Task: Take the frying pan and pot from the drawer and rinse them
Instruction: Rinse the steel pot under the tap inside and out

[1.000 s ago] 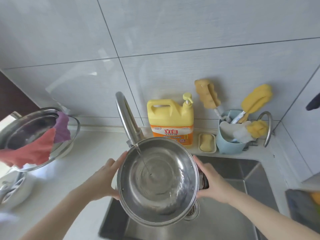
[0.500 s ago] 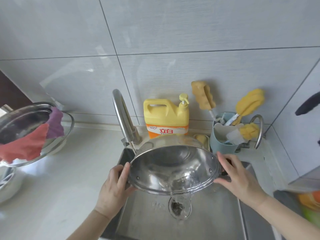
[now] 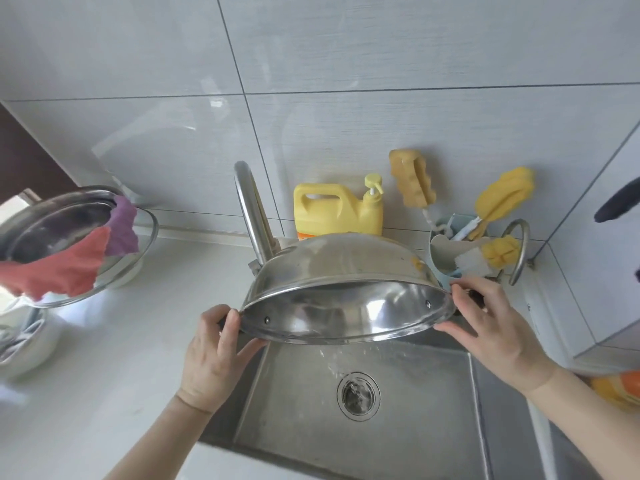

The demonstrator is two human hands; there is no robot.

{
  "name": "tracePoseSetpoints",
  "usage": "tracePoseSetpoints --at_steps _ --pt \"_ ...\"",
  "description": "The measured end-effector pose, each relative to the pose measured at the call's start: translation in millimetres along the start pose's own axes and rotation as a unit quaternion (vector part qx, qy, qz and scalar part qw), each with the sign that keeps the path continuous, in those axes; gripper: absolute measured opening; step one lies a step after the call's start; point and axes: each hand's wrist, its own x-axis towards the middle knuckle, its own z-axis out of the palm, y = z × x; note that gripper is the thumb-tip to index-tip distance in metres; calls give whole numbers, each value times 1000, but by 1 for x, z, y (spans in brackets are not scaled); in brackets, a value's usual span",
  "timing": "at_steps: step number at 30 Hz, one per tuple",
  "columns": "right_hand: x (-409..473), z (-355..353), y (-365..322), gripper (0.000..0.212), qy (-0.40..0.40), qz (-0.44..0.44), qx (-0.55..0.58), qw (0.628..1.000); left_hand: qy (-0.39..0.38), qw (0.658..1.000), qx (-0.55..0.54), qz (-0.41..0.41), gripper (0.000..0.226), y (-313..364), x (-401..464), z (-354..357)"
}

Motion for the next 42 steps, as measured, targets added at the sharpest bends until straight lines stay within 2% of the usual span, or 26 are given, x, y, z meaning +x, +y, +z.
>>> tracePoseSetpoints --at_steps 4,5,7,8,10,14,18,23,31,42 --pt "-18 8 1 94 -24 0 15 1000 -62 997 -19 -33 100 12 -24 2" --pt "-22 11 0 98 -37 1 21 999 -77 996 -28 -44 95 16 -33 3" --pt "-32 17 -6 122 -90 18 46 995 -107 991 -43 -66 83 22 -51 7" --pt "-37 21 -9 133 -125 33 61 990 -122 988 -47 -81 81 24 -60 9" --pt "-43 31 -14 143 -172 55 84 980 -153 980 -59 -115 81 23 -73 10" --pt "-35 59 -19 137 -184 60 111 975 -184 967 -55 -169 74 7 -84 7" --pt "-13 86 -23 128 -195 45 125 972 -243 940 -57 -231 90 -16 -90 0" --pt "18 113 -29 123 -195 3 133 972 -224 938 -48 -260 77 -34 -96 -10" --pt "56 148 -46 117 -195 -34 162 967 -195 940 -23 -280 78 -56 -104 -27" --pt "45 137 -25 117 -187 -10 158 969 -201 949 -33 -240 82 -54 -89 -6"
